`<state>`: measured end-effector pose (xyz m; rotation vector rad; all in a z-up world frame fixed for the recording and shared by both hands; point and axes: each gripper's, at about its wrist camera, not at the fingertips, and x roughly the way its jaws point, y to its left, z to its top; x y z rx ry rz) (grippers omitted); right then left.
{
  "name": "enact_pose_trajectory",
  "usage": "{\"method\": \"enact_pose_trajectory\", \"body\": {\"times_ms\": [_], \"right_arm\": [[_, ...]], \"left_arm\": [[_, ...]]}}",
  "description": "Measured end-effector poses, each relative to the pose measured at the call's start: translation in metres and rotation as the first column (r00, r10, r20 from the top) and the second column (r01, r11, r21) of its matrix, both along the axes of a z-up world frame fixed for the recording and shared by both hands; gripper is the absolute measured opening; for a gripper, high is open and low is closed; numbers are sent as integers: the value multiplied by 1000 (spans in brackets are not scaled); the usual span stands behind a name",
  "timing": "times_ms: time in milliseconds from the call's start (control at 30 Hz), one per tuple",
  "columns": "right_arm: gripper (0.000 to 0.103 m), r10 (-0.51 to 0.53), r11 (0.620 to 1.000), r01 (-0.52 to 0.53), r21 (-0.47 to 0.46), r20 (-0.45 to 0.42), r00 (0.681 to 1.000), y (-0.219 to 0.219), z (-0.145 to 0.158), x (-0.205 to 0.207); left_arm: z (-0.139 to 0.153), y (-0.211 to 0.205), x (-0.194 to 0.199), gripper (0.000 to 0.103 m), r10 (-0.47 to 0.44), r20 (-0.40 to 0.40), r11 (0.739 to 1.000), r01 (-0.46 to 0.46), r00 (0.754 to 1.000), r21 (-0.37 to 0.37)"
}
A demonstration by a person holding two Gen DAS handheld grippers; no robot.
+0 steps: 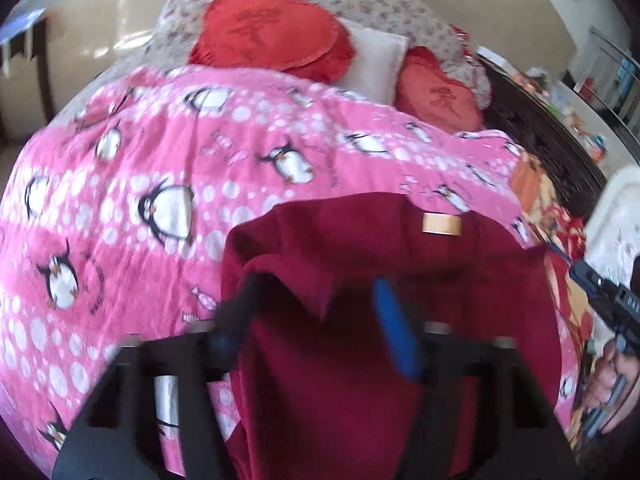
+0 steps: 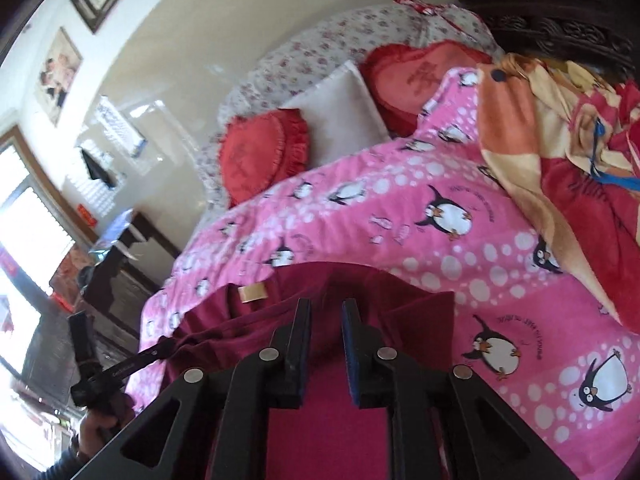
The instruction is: Fold small clothes
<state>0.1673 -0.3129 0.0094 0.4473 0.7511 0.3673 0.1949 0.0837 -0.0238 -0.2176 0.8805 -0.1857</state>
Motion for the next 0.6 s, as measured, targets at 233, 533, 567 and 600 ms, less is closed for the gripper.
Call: {"method": "enact_pose_trajectory", "body": {"times_ms": [233, 533, 567, 600], "right_arm": [[16, 77, 985, -68, -160, 53, 996, 11, 11, -24], [16, -63, 928, 57, -368, -6, 998, 61, -18, 26], [16, -93, 928, 78, -365, -25, 995, 60, -27, 36], [16, -122, 920, 96, -380, -45, 991, 58, -35, 44]], "left_arm": [[29, 10, -26, 78, 23, 128, 999, -27, 992, 29], [2, -51, 32, 78, 67, 121, 974, -91, 990, 206], [-8, -48, 41, 78, 97, 101, 969, -117, 990, 218], [-20, -42, 48, 78, 131, 70, 963, -144, 989, 228]]}}
